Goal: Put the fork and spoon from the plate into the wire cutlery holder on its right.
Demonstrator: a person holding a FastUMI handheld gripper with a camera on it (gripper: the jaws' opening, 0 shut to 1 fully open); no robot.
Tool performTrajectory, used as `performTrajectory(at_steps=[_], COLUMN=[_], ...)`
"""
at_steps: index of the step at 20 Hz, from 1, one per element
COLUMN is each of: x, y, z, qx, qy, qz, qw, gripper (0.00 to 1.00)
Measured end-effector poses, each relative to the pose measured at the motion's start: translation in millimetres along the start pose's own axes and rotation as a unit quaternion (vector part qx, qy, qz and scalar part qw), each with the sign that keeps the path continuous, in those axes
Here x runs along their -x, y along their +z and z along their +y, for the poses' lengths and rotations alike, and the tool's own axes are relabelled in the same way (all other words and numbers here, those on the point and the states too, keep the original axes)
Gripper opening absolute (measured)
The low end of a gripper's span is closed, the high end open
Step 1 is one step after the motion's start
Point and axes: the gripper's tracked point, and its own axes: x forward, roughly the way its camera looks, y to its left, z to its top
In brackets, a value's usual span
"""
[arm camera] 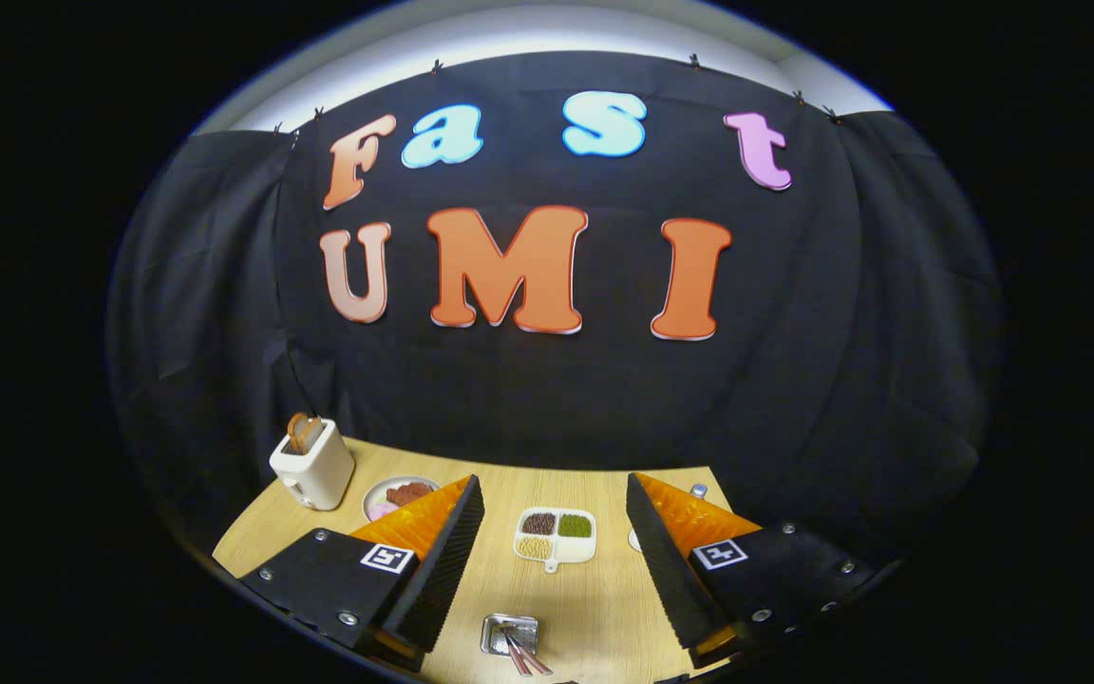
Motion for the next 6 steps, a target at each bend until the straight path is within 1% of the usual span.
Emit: performTrajectory(at_steps=[3,6], x=[14,27], y=[25,50], z=[-4,-9], qx=[-0.015,-0.044], qy=[-0.005,-0.011], qz=[-0.067,-0.125], qw=[0.998,0.991], gripper=[0.91,0.91])
